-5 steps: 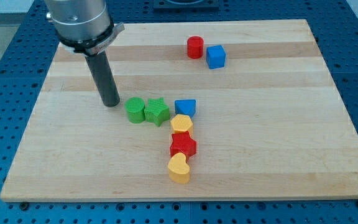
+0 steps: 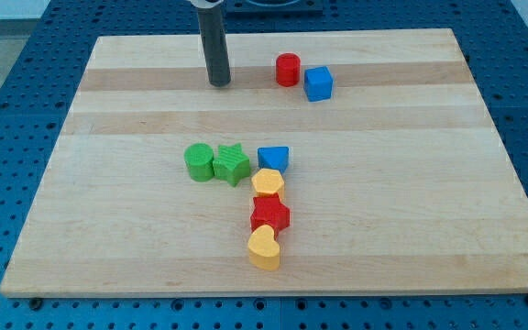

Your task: Place the red circle on top of the blue cube

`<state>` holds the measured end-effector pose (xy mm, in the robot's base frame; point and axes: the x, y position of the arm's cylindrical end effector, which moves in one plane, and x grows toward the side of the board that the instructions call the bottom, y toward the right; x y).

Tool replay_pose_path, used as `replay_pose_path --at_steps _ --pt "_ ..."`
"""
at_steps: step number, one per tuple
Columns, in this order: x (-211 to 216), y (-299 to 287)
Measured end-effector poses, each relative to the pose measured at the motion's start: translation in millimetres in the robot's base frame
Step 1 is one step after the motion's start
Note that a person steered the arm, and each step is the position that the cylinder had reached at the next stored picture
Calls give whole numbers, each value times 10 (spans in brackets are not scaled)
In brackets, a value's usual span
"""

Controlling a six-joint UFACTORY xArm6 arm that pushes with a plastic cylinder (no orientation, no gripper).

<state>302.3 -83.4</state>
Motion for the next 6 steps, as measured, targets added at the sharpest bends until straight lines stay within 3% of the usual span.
replay_pose_path --at_steps 6 --pt "-37 1151"
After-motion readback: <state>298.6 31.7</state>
